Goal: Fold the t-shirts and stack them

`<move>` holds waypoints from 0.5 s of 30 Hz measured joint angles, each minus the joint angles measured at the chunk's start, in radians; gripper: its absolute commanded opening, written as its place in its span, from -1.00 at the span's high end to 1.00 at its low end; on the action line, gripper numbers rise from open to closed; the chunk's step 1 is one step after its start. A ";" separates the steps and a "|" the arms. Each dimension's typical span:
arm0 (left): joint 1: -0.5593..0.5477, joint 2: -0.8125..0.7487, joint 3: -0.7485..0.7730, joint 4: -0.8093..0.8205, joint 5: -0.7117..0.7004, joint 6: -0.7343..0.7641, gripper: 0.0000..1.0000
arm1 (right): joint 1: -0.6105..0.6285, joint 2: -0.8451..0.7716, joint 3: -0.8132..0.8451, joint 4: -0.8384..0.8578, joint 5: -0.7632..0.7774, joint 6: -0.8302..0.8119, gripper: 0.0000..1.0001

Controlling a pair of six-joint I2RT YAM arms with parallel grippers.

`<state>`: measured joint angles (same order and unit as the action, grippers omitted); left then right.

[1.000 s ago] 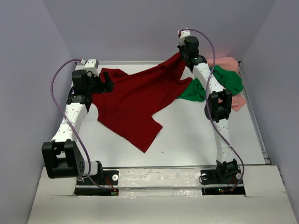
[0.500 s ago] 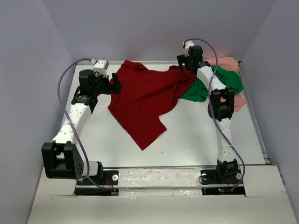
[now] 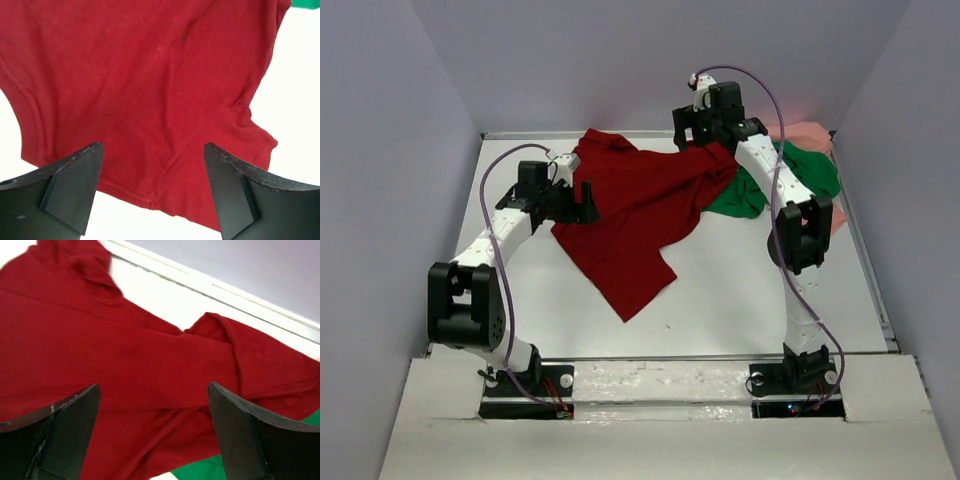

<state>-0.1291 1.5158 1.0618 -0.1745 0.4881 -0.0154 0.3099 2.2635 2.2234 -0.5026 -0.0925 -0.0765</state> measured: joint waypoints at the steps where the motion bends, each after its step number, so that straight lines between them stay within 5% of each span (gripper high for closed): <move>1: 0.000 0.002 -0.003 -0.003 0.003 0.000 -0.82 | 0.005 -0.017 0.000 -0.008 -0.016 0.014 -0.85; 15: 0.000 0.262 0.001 -0.019 0.020 -0.003 -0.82 | 0.008 -0.050 -0.064 -0.074 -0.062 0.063 -0.85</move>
<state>-0.1287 1.7782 1.0630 -0.1932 0.5079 -0.0189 0.3176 2.2139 2.1593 -0.5766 -0.1543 -0.0135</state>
